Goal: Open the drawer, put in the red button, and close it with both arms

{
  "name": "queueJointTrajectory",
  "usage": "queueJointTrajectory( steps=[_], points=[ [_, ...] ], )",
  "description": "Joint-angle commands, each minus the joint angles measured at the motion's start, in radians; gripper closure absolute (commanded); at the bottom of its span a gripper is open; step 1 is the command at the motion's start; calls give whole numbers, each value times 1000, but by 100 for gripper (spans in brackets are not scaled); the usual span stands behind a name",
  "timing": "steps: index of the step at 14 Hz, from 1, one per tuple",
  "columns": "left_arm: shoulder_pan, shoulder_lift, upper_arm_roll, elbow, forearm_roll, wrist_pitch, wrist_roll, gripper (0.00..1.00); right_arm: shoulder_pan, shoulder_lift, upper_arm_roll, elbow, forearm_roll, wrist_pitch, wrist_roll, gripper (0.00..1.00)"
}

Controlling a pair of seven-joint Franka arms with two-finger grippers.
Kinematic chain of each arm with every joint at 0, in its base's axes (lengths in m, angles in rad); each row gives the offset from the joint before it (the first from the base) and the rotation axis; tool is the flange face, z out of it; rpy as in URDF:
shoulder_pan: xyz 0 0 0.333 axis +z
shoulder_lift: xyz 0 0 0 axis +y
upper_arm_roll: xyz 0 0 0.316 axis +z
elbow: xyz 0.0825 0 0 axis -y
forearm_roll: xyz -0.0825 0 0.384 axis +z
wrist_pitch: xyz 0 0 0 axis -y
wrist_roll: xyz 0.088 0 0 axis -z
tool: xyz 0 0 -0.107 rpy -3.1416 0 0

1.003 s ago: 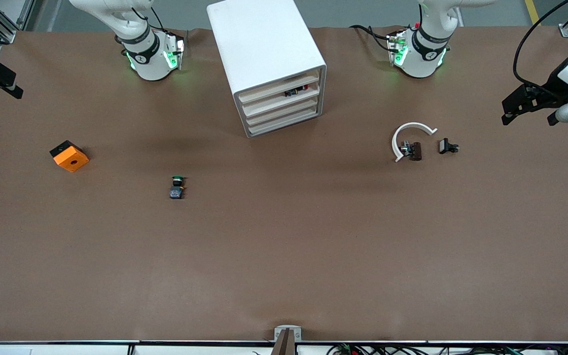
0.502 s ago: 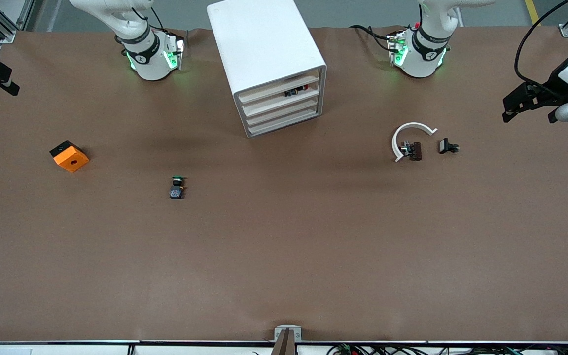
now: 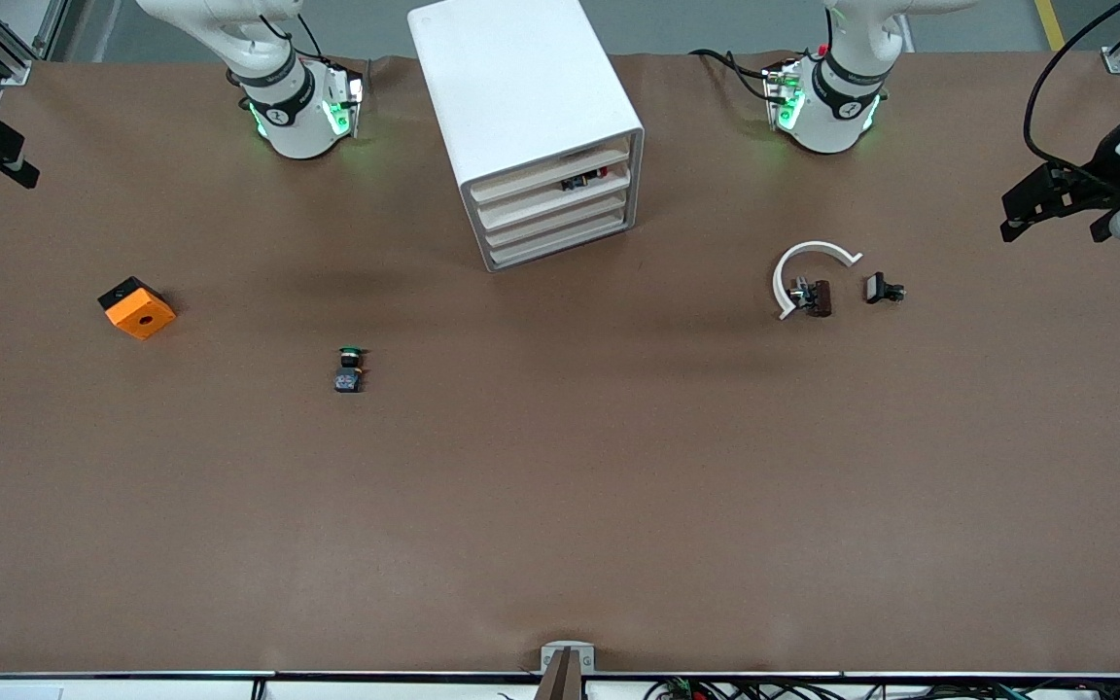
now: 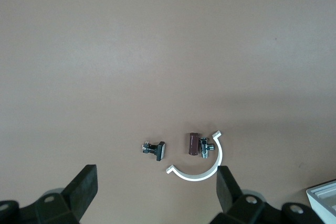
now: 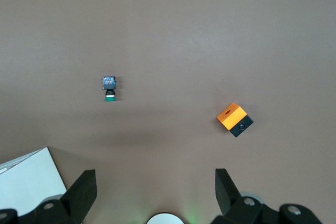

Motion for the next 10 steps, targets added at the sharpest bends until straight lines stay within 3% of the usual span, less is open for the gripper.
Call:
queueJointTrajectory(
  steps=[1,10],
  points=[
    [8,-13,0,-6,-15,9,3,0,-11,4,14,20,6,-26,35,0],
    [8,-7,0,-12,-15,50,1,0,-2,2,14,18,-5,-32,74,0]
  ],
)
